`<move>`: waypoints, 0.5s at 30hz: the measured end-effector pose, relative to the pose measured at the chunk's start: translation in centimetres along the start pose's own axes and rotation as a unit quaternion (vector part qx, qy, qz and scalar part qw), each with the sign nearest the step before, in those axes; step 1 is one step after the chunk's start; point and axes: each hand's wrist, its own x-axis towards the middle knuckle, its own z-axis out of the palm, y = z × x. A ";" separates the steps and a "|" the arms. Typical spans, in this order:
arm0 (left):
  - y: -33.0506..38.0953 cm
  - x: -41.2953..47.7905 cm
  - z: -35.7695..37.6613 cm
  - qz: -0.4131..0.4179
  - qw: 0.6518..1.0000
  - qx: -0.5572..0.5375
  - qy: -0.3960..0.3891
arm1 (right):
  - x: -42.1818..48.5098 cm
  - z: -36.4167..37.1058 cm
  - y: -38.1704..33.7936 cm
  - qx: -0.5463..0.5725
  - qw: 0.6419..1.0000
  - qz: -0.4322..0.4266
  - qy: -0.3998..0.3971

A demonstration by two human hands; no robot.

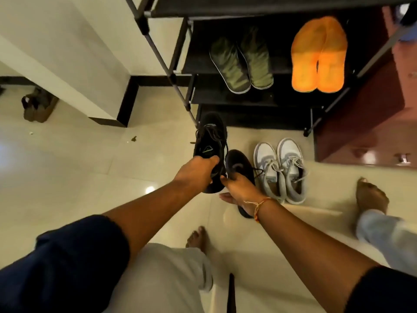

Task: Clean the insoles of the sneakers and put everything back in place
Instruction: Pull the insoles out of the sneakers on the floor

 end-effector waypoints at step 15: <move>1.0 8.2 11.1 -0.163 0.981 -0.066 -0.080 | 6.1 -7.2 5.4 -0.344 0.933 -0.057 0.093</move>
